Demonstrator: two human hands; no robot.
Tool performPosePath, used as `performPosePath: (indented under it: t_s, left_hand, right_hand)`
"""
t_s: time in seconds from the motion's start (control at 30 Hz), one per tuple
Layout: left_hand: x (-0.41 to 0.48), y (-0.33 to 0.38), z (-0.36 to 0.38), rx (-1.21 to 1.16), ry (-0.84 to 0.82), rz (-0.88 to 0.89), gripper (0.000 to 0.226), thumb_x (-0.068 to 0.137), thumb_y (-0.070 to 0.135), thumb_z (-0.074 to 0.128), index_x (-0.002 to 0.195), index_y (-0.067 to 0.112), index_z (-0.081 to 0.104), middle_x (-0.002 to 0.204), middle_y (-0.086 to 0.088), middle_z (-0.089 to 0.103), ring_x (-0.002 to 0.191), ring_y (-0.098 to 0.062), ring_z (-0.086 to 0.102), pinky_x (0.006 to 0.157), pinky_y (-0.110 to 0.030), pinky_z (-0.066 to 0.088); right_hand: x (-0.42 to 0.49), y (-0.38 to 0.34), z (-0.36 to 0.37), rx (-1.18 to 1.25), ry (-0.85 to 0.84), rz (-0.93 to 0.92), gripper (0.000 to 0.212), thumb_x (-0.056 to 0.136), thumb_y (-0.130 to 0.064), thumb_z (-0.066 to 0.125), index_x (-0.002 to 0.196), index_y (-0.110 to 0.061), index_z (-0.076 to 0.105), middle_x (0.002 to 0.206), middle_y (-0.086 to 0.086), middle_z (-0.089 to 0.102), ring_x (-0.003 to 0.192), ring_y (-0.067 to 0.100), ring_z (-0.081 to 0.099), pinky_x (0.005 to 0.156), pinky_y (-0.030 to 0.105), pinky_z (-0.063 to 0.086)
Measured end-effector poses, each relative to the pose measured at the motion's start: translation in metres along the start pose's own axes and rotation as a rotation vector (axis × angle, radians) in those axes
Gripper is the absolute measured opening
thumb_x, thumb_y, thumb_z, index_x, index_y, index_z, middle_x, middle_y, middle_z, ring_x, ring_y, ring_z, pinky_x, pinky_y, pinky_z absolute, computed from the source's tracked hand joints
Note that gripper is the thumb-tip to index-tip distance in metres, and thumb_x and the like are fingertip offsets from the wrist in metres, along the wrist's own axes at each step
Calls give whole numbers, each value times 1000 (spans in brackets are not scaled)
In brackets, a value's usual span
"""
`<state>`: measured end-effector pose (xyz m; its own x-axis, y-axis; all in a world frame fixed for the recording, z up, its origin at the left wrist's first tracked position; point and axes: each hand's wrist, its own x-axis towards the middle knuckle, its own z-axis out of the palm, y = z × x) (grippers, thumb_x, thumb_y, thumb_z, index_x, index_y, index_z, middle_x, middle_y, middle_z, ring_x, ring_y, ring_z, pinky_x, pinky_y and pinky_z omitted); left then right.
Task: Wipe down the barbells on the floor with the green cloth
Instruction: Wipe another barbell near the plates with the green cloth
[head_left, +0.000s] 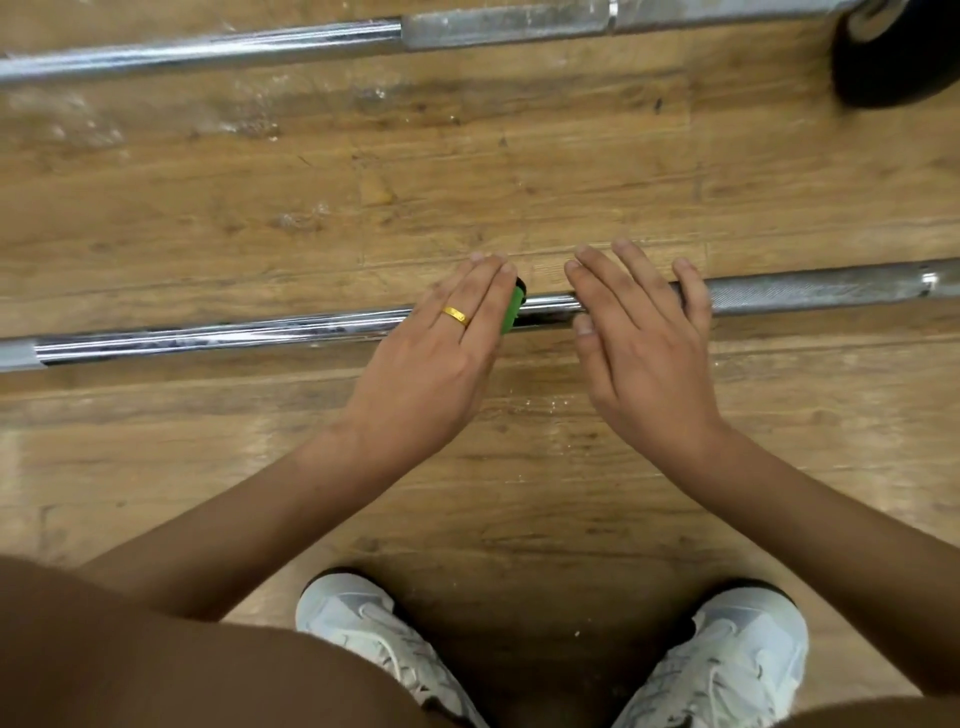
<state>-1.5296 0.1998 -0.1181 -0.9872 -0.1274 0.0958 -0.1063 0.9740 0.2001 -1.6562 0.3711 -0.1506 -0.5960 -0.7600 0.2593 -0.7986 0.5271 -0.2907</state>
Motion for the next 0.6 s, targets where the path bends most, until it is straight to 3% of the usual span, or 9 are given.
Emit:
performPosePath:
  t_s: [0.13, 0.47, 0.6]
  left_hand:
    - [1, 6, -2, -1, -23, -16, 56, 97, 0, 52, 150, -8, 34, 156, -24, 38, 148, -36, 32, 119, -49, 33]
    - [9, 15, 12, 0, 42, 46, 70, 91, -11, 57, 153, -7, 27, 162, -23, 27, 153, -35, 19, 126, -43, 15]
    - [4, 2, 5, -8, 32, -12, 68, 91, -10, 58, 153, -6, 30, 159, -23, 32, 151, -35, 24, 124, -45, 18]
  right_hand:
    - [-1, 0, -1, -4, -6, -9, 41, 106, -27, 39, 144, -17, 52, 152, -3, 48, 147, 18, 34, 120, 50, 18]
    - [3, -1, 1, -60, -42, 14, 44, 108, -30, 34, 148, -15, 46, 155, -2, 44, 150, 20, 26, 122, 51, 12]
    - [6, 3, -1, -68, -70, 4, 46, 109, -32, 29, 151, -16, 42, 157, -2, 41, 152, 19, 23, 122, 51, 12]
